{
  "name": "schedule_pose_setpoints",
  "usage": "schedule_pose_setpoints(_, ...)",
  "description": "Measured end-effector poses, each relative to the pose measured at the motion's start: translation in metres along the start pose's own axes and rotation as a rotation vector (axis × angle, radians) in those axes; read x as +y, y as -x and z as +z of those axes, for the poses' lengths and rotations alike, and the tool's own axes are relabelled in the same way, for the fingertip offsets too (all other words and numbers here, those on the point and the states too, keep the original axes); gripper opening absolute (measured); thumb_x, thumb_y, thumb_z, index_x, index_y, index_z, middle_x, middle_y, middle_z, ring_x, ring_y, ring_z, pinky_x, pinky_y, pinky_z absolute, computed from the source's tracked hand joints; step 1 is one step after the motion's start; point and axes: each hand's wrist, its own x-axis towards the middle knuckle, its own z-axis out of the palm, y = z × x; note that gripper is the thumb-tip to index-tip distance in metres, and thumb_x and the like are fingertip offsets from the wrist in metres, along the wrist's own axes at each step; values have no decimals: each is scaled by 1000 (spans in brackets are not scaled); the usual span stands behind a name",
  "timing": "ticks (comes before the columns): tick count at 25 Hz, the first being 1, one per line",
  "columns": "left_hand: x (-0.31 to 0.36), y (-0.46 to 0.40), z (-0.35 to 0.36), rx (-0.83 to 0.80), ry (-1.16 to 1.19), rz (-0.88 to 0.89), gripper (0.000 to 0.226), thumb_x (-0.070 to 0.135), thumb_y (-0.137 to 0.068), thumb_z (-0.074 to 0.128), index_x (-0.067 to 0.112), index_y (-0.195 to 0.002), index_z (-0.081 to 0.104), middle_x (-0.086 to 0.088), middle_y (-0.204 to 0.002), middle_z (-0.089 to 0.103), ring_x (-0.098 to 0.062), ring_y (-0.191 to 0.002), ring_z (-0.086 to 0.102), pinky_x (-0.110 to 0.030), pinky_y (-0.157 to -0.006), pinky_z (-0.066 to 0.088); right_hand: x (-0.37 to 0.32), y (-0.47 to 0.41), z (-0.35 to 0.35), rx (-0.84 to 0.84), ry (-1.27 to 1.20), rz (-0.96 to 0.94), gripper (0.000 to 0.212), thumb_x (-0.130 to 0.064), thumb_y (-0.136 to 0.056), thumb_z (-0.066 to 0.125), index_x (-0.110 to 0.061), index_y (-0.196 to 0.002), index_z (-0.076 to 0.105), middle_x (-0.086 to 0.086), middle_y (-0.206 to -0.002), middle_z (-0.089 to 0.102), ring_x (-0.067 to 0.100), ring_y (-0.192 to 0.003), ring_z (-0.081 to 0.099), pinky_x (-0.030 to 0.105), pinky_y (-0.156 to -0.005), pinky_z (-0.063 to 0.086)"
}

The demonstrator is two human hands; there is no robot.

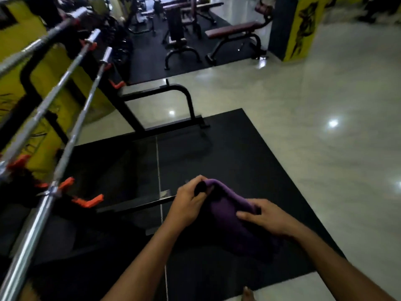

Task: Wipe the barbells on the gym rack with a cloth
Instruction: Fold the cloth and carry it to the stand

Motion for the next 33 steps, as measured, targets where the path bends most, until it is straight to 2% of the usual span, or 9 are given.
schedule_pose_setpoints(3, 6, -55, 29, -47, 7, -24, 2, 32, -97, 65, 31, -98, 66, 11, -93, 70, -3, -88, 65, -18, -74, 50, 13, -2, -50, 15, -12, 26, 28, -48, -96, 59, -29, -109, 74, -7, -102, 76, 10, -95, 72, 40, -91, 56)
schedule_pose_setpoints(7, -21, -98, 102, -17, 510, -406, 49, 53, -90, 65, 27, -130, 54, 2, -123, 67, -12, -108, 64, -26, -87, 49, 18, -18, -103, 69, -112, 36, 24, -41, -100, 56, -27, -109, 72, -1, -102, 76, 15, -99, 71, 40, -92, 56)
schedule_pose_setpoints(10, -54, -116, 169, -296, 745, -776, 85, 85, -69, 63, 23, -128, 63, -4, -121, 67, -23, -113, 61, -47, -104, 46, 27, -41, -141, 120, -191, 54, 23, -40, -100, 57, -26, -111, 71, 1, -105, 75, 18, -103, 71, 41, -93, 56)
schedule_pose_setpoints(12, -47, -140, 203, -427, 915, -848, 80, 76, -83, 61, 16, -136, 62, -15, -131, 65, -34, -124, 60, -53, -107, 44, 27, -56, -169, 177, -269, 86, 23, -38, -99, 57, -28, -117, 68, -3, -109, 75, 13, -104, 70, 33, -93, 56)
schedule_pose_setpoints(16, -1, -225, 212, -371, 1047, -798, 54, 56, -99, 51, 13, -127, 66, -11, -107, 75, -24, -101, 72, -39, -82, 57, 29, -87, -241, 335, -364, 111, 27, -33, -99, 58, -24, -125, 64, -4, -117, 74, 11, -108, 69, 32, -96, 54)
schedule_pose_setpoints(18, 14, -269, 197, -422, 1077, -748, 45, 52, -96, 54, 16, -110, 78, -10, -110, 75, -24, -96, 74, -36, -78, 57, 32, -99, -280, 412, -342, 117, 30, -36, -98, 60, -29, -127, 63, -11, -119, 72, 7, -111, 67, 31, -99, 52)
schedule_pose_setpoints(21, 21, -332, 183, -493, 1112, -631, 28, 27, -92, 68, 17, -118, 74, -8, -118, 70, -22, -96, 71, -35, -73, 58, 50, -119, -328, 544, -441, 139, 33, -30, -97, 63, -29, -130, 62, -7, -121, 72, 12, -113, 67, 37, -103, 51)
schedule_pose_setpoints(26, 50, -454, 224, -523, 841, -426, 63, -5, -80, 77, 10, -136, 54, -14, -130, 66, -32, -118, 65, -42, -93, 54, 82, -170, -412, 660, -692, 165, 25, -13, -94, 64, -10, -119, 68, 13, -111, 75, 30, -105, 71, 40, -91, 54)
schedule_pose_setpoints(33, 118, -636, 299, -365, 749, -426, 34, 13, -93, 68, 17, -127, 65, -5, -122, 72, -22, -114, 68, -33, -94, 55, 133, -260, -583, 665, -779, 242, 22, -11, -94, 64, -9, -115, 70, 13, -104, 76, 30, -96, 73, 38, -84, 54)
